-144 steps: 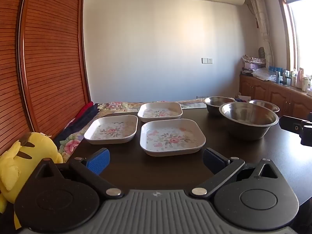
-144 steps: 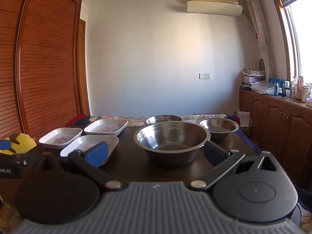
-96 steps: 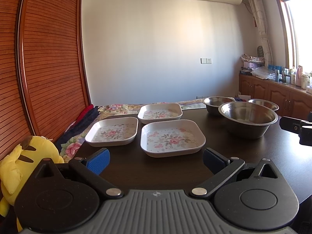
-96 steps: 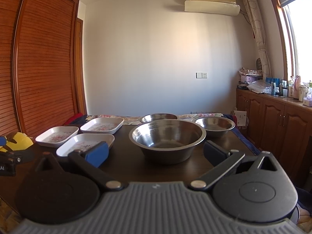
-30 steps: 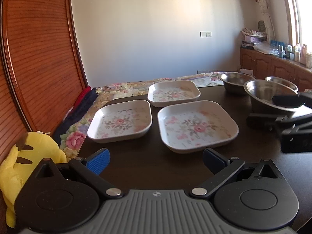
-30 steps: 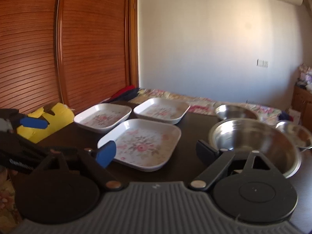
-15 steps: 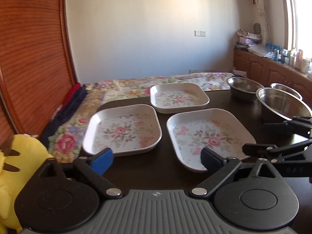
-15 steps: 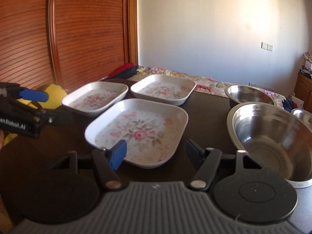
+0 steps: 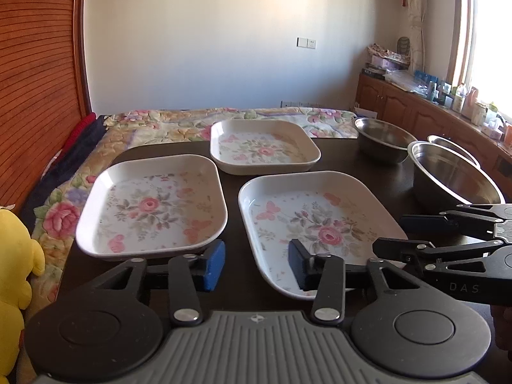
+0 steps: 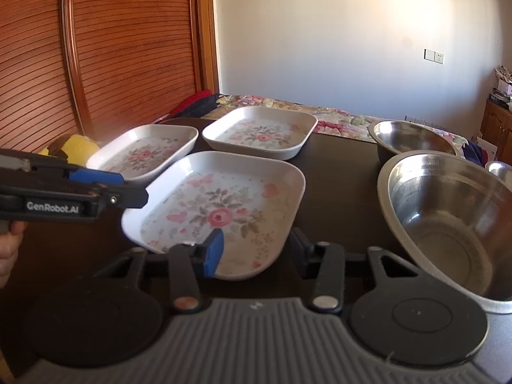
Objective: Organize plates and bowls
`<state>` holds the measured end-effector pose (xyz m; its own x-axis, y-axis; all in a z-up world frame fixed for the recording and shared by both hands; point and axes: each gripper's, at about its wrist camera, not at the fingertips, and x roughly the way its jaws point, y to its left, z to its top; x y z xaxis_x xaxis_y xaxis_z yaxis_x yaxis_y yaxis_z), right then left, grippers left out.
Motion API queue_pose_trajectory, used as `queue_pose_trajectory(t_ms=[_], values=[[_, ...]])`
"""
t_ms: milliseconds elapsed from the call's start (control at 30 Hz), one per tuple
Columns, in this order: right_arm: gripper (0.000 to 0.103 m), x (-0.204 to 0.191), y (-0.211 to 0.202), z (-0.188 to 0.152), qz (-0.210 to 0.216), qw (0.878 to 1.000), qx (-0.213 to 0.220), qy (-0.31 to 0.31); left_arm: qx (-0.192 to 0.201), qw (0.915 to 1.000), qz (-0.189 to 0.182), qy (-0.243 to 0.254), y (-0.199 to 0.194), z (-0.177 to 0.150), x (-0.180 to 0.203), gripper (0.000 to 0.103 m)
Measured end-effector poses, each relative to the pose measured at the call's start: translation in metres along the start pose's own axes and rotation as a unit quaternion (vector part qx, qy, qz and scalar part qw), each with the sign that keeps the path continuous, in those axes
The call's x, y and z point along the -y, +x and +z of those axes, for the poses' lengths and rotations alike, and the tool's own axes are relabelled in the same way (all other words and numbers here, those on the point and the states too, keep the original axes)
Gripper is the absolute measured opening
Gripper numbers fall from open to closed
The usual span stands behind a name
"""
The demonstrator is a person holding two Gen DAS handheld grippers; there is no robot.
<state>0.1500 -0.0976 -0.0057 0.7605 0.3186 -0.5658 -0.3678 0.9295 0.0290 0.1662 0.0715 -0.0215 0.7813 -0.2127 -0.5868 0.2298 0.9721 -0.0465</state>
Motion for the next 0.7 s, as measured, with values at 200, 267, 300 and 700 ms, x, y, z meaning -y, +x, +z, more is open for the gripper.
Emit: queue_pose_trajectory(t_ms=[200,267,300,700], values=[[0.04,0.004,0.006,0.0,-0.006,1.0,-0.006,0.008,-0.012,0.9999,-0.004,-0.001,0.011,-0.001,0.002,0.038],[0.039,0.006,0.007,0.0,-0.006,1.0,-0.008,0.013,-0.014,0.9999,-0.004,0.0,0.013,-0.002,0.002,0.037],[0.037,0.008,0.008,0.0,-0.006,1.0,-0.01,0.017,-0.016,0.9999,-0.003,0.0,0.015,-0.002,0.003,0.036],[0.022,0.016,0.016,0.0,-0.002,0.999,-0.017,0.042,-0.023,0.9997,-0.002,-0.01,0.024,-0.004,0.002,0.015]])
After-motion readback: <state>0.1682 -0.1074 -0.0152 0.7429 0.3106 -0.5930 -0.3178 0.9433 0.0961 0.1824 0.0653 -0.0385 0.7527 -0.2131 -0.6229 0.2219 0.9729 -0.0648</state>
